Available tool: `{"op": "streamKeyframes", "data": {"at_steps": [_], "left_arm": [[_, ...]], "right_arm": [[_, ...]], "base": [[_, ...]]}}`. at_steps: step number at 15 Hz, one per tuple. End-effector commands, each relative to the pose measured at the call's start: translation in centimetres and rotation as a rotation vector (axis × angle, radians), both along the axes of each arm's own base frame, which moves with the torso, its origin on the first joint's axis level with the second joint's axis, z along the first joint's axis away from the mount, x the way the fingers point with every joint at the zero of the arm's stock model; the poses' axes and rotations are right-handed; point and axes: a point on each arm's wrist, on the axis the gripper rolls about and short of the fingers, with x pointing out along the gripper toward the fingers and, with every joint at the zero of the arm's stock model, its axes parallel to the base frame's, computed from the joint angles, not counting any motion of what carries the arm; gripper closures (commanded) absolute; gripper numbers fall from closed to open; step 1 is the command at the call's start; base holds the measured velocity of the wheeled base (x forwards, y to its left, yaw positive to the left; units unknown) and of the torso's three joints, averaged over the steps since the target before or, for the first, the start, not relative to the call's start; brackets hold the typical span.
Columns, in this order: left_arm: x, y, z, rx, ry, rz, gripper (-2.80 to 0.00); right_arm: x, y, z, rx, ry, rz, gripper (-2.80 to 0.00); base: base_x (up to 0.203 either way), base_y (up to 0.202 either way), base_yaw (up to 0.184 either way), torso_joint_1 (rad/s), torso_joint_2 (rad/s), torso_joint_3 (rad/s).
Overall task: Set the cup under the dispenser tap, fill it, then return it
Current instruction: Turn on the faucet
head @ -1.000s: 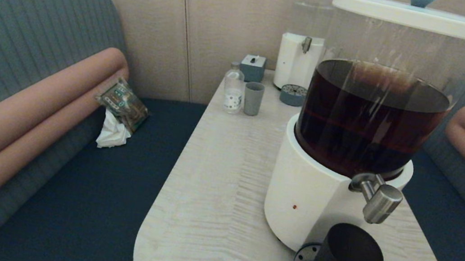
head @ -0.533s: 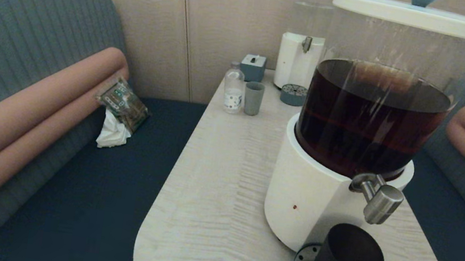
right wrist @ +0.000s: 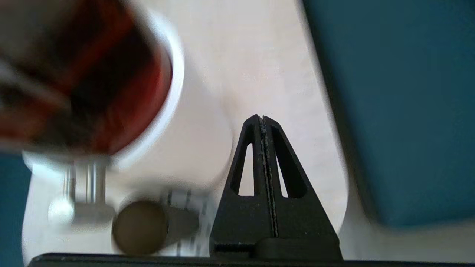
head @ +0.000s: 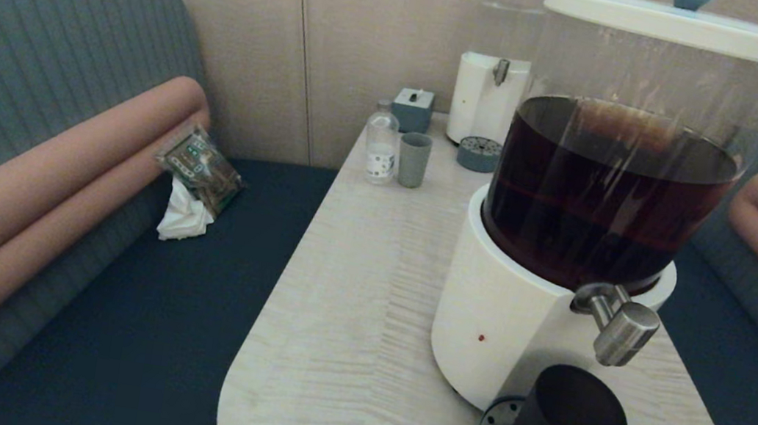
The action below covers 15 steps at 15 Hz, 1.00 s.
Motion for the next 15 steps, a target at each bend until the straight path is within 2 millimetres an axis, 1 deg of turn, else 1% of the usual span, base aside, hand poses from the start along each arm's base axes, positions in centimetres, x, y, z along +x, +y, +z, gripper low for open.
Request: {"op": "streamKeyframes", "data": {"at_steps": [1,3,5,9,11,13,15], "left_arm": [[0.0,0.0,0.0,0.0,0.002,0.0,0.0],[0.0,0.0,0.0,0.0,0.002,0.0,0.0],[0.0,0.0,0.0,0.0,0.001,0.0,0.0],[0.0,0.0,0.0,0.0,0.001,0.0,0.0],[0.0,0.0,0.0,0.0,0.002,0.0,0.0],[0.0,0.0,0.0,0.0,0.002,0.0,0.0],[0.0,0.0,0.0,0.0,0.001,0.0,0.0]], "right_arm": [[0.4,0.7,-0.1,0.041,0.119,0.113,0.0],[-0.7,0.8,0.6,0.143,0.182,0.247,0.0],[-1.1,0.9,0.7,0.205,0.209,0.335,0.0],[-0.1,1.1,0.5,0.256,0.263,0.302,0.0],[0.3,1.3,0.9,0.263,0.252,0.313,0.0],[0.7,1.6,1.6,0.285,0.19,0.425,0.0],[1.7,2.0,1.5,0.294,0.17,0.518,0.0]], "base": [[0.0,0.0,0.0,0.0,0.0,0.0],[0.0,0.0,0.0,0.0,0.0,0.0],[0.0,0.0,0.0,0.0,0.0,0.0],[0.0,0.0,0.0,0.0,0.0,0.0],[0.0,0.0,0.0,0.0,0.0,0.0],[0.0,0.0,0.0,0.0,0.0,0.0],[0.0,0.0,0.0,0.0,0.0,0.0]]}}
